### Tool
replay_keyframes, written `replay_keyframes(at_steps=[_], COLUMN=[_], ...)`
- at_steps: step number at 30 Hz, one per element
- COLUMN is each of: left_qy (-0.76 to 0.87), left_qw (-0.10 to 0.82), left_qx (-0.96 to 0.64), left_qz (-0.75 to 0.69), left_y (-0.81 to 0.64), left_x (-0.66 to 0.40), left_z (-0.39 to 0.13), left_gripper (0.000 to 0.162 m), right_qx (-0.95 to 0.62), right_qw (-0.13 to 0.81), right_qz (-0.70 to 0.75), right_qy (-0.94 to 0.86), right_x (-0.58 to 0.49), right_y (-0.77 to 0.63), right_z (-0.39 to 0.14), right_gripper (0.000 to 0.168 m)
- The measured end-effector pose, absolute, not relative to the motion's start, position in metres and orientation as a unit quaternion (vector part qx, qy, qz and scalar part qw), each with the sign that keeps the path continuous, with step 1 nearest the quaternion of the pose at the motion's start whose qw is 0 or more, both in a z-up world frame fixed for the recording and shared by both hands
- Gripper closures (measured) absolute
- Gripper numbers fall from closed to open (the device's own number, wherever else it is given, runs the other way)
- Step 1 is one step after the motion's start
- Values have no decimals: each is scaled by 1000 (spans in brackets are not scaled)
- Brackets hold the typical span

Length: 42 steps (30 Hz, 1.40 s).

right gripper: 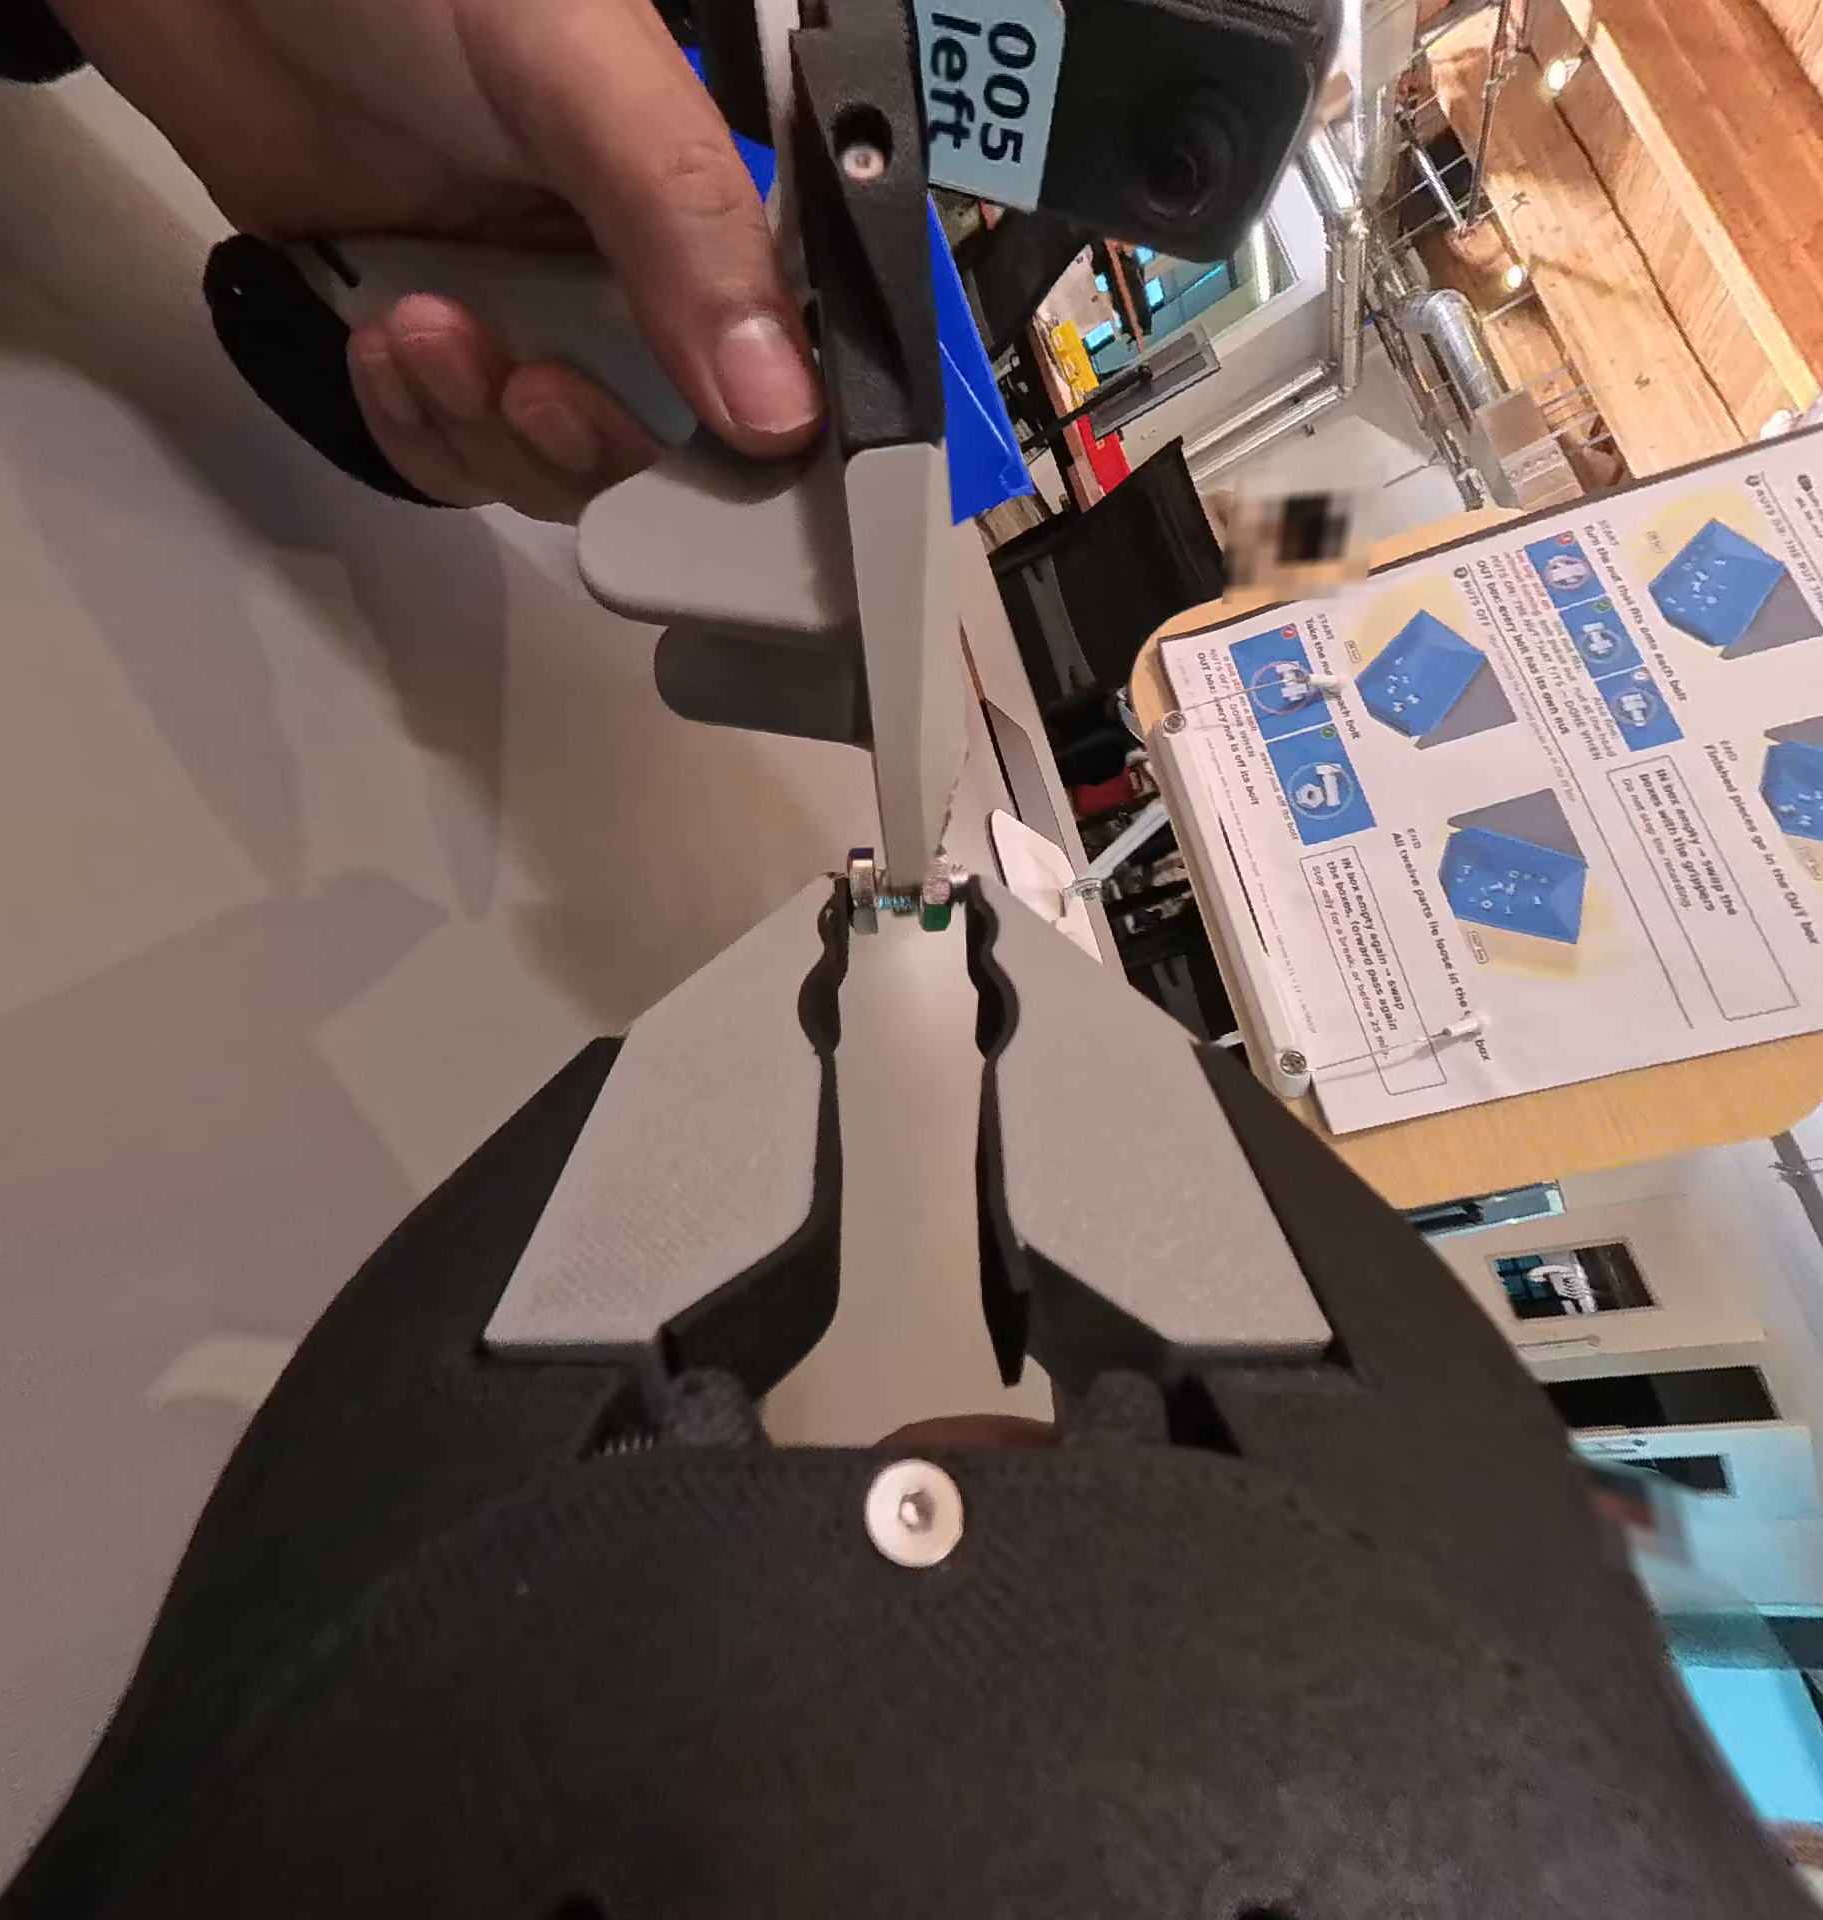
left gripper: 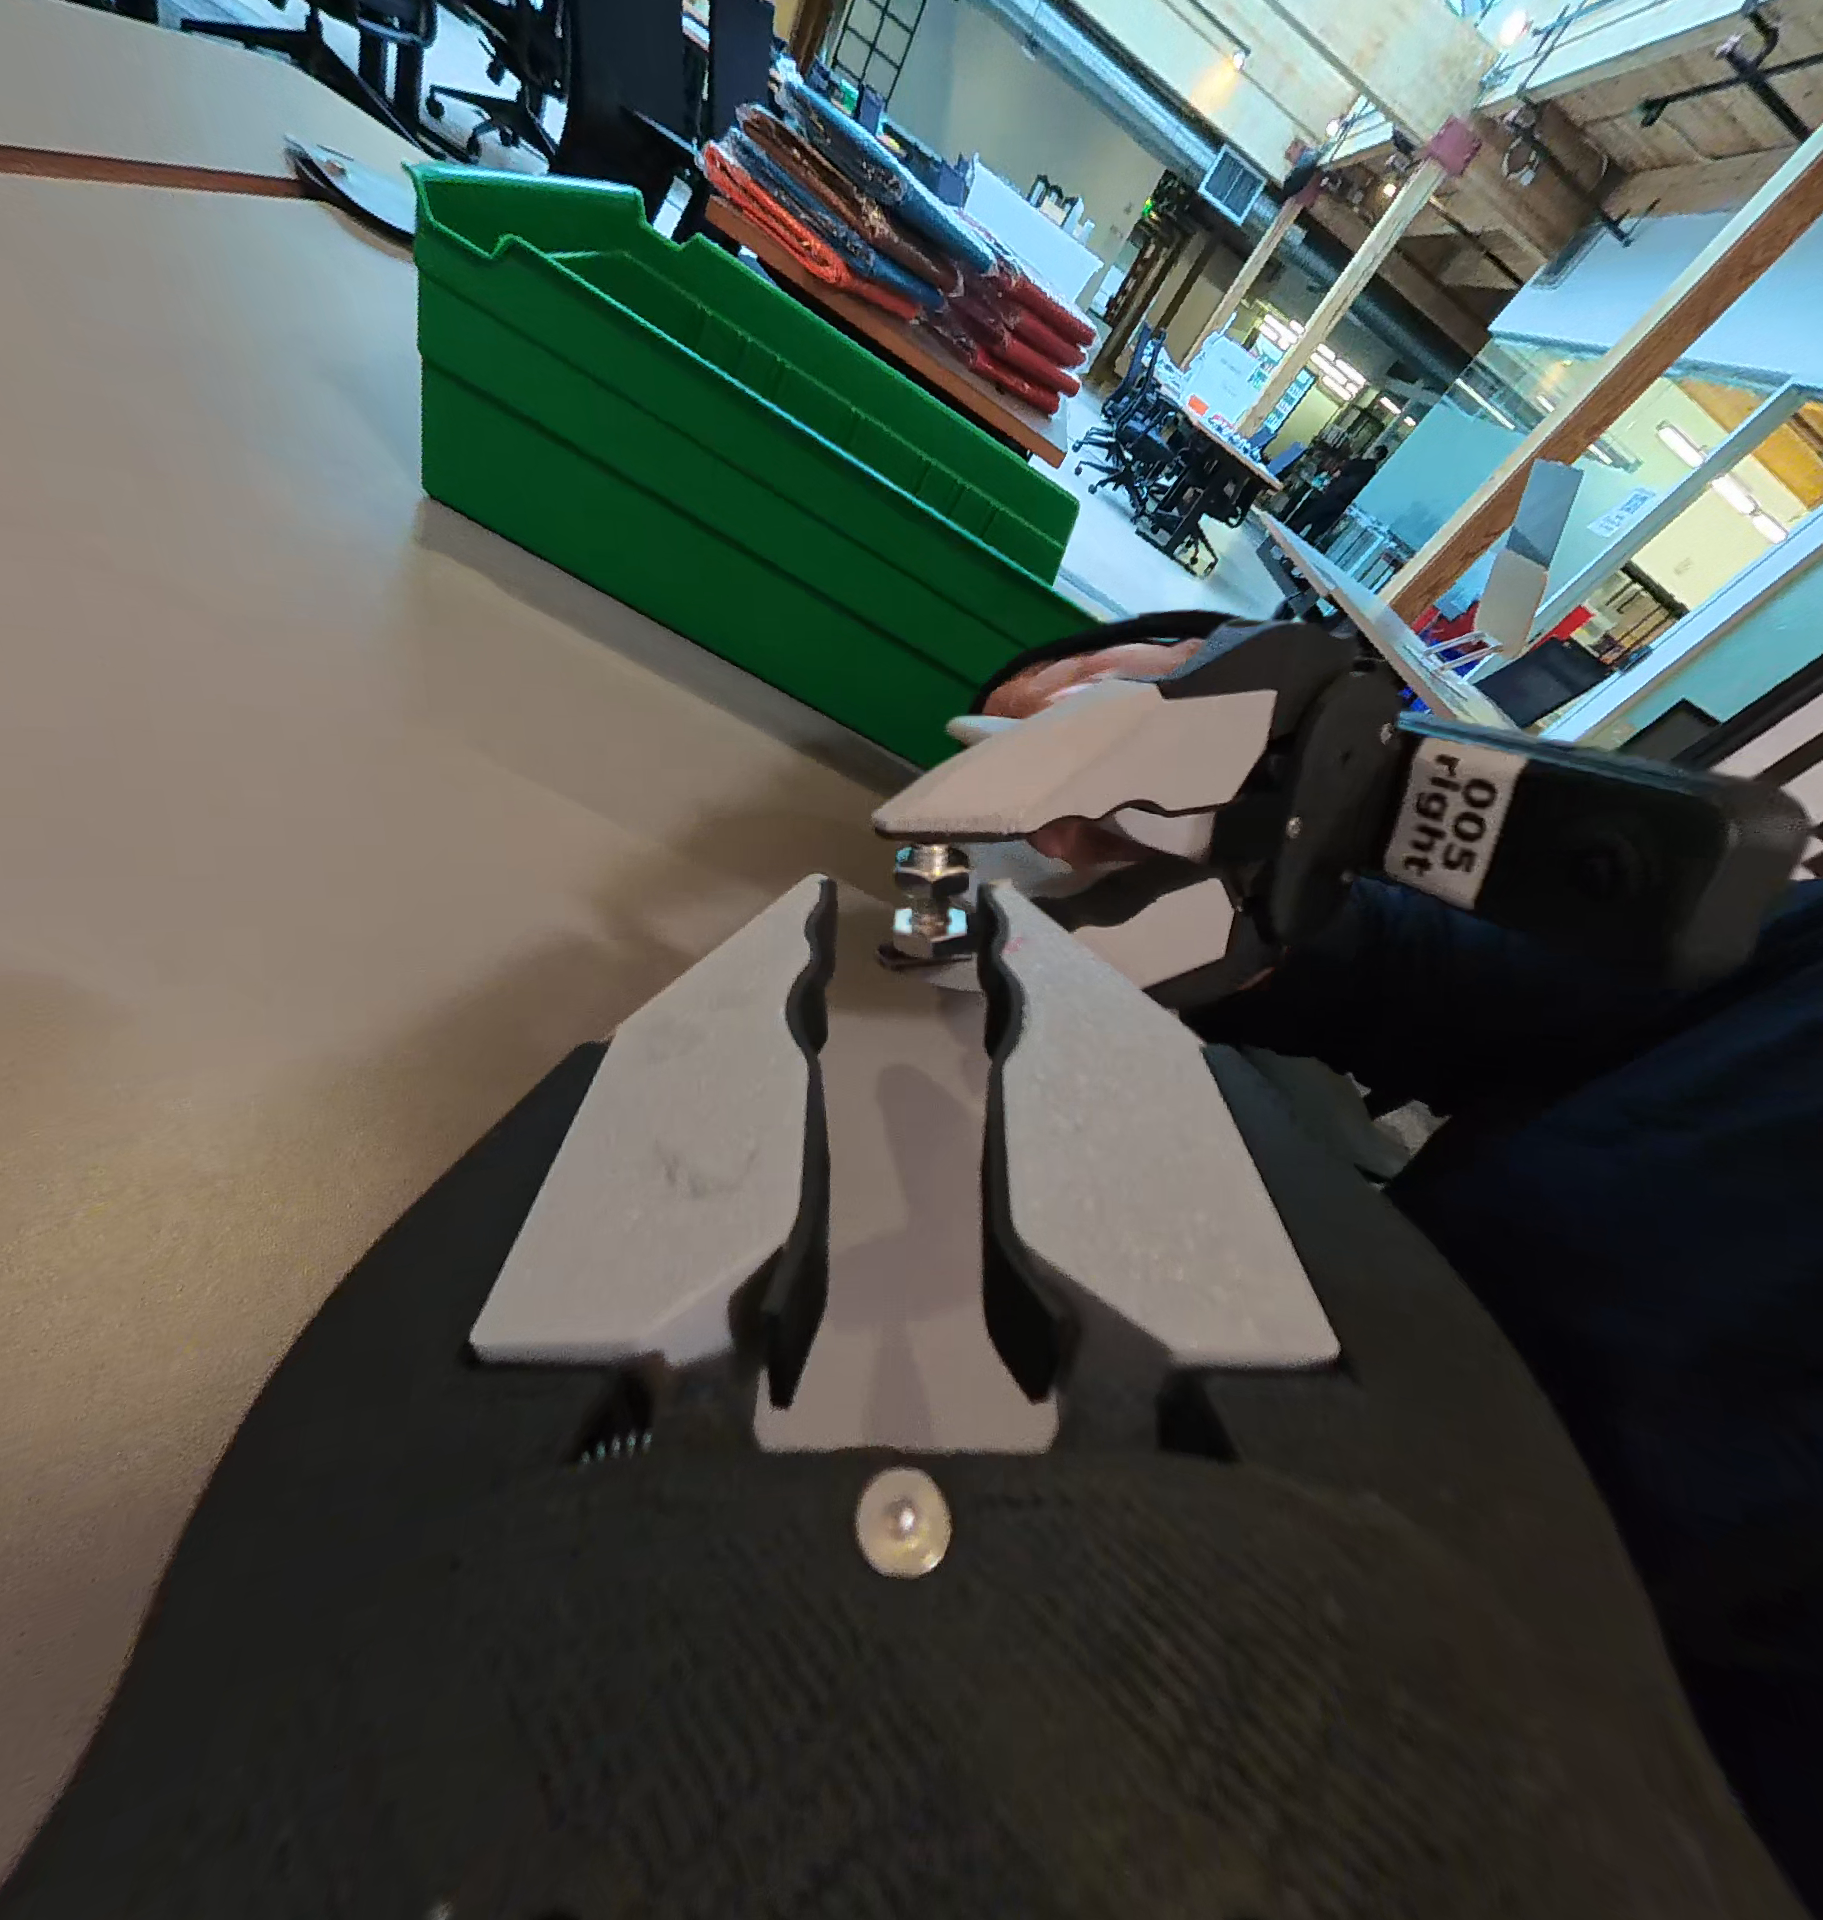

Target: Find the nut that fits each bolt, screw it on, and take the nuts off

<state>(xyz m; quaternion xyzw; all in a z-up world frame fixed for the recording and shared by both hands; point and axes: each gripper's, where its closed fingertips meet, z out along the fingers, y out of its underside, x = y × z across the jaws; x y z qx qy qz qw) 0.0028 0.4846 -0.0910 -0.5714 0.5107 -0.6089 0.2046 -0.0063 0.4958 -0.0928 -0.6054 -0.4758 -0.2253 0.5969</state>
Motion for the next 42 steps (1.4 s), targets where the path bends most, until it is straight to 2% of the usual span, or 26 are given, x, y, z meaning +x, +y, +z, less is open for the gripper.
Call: replay_keyframes(at_steps=[10,11,13,22,25,32,35,42], left_qy=[527,527,533,539,542,539,546,582], left_qw=[203,204,199,227,256,377,378,372], left_qx=[-586,-587,-579,-561,-545,-501,-501,-483], left_qz=[-581,-579,-584,-586,-586,-563,-555,-538], left_y=[484,484,480,478,478,489,488,472], left_x=[5,5,4,5,5,-2,-2,3], left_z=[-102,-103,-102,-93,-84,-55,-56,-64], left_gripper=[136,137,149,150,150,150,150,150], right_qx=[-611,-611,-609,-601,-610,-651,-647,-661], right_qw=[586,584,582,602,620,662,668,627], right_qz=[-239,-242,-249,-231,-172,130,210,317], right_qy=[-475,-476,-479,-472,-462,-348,-301,-265], right_x=[-4,-4,-4,-5,-9,-3,5,-4], right_y=[500,500,500,497,491,478,477,479], right_z=[-97,-98,-98,-91,-86,-49,-37,-42], right_gripper=[149,149,149,145,133,140,145,143])
